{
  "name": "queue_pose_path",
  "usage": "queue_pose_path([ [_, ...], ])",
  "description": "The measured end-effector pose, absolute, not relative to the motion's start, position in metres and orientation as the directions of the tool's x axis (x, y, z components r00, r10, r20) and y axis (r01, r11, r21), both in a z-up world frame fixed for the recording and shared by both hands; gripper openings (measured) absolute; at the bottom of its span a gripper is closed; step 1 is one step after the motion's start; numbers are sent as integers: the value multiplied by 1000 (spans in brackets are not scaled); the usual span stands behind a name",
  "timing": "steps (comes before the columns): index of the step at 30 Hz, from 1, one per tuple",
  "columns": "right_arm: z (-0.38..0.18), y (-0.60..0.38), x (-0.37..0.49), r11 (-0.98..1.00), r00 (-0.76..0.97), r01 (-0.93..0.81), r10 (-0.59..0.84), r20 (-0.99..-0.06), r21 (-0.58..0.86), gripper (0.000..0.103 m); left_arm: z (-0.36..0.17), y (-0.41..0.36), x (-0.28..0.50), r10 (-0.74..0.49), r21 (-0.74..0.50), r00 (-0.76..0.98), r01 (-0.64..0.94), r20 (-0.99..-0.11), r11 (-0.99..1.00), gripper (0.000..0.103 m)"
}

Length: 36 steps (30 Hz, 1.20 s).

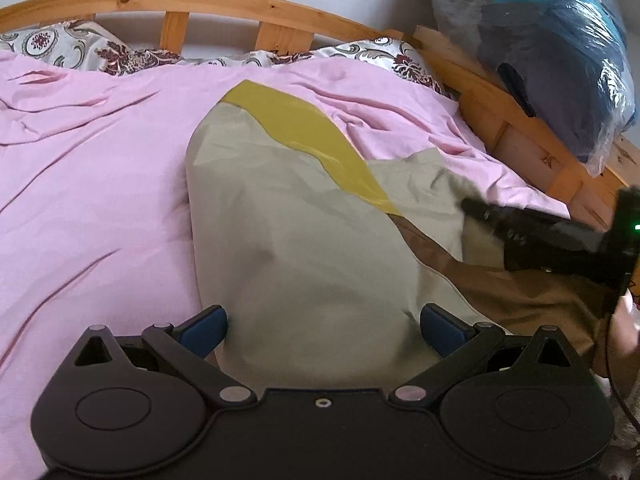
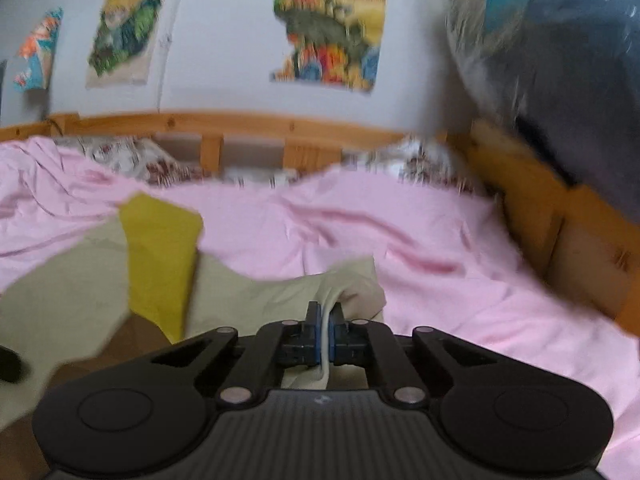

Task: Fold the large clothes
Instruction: 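Open the right gripper and pull it back from the folded jacket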

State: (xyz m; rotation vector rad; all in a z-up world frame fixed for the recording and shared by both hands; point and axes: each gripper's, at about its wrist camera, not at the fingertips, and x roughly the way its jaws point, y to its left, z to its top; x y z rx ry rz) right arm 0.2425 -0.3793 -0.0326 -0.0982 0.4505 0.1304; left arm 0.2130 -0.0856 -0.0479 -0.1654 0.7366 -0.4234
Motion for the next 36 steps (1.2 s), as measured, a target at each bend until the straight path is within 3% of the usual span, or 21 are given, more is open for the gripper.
queue_pose_path([
  [5, -41, -392, 241, 992, 867, -129, 120, -483, 14, 8, -56, -86, 212, -427, -306, 668, 298, -609, 904, 102],
  [6, -39, -394, 239, 992, 867, -124, 121, -483, 25, 16, -56, -86, 213, -427, -307, 669, 298, -608, 904, 102],
  [7, -37, -397, 238, 992, 866, -115, 122, -486, 44, 32, -56, -86, 212, -429, -308, 669, 299, -608, 903, 102],
  [9, -35, -406, 236, 989, 860, -103, 142, -490, 104, 51, -57, -84, 212, -433, -310, 665, 303, -608, 901, 102],
  [10, -35, -410, 235, 989, 857, -89, 136, -496, 117, 56, -57, -83, 213, -436, -313, 663, 305, -609, 900, 102],
  [36, -29, -420, 218, 988, 845, -109, 152, -513, 113, 88, -53, -82, 209, -414, -319, 676, 268, -610, 909, 102],
])
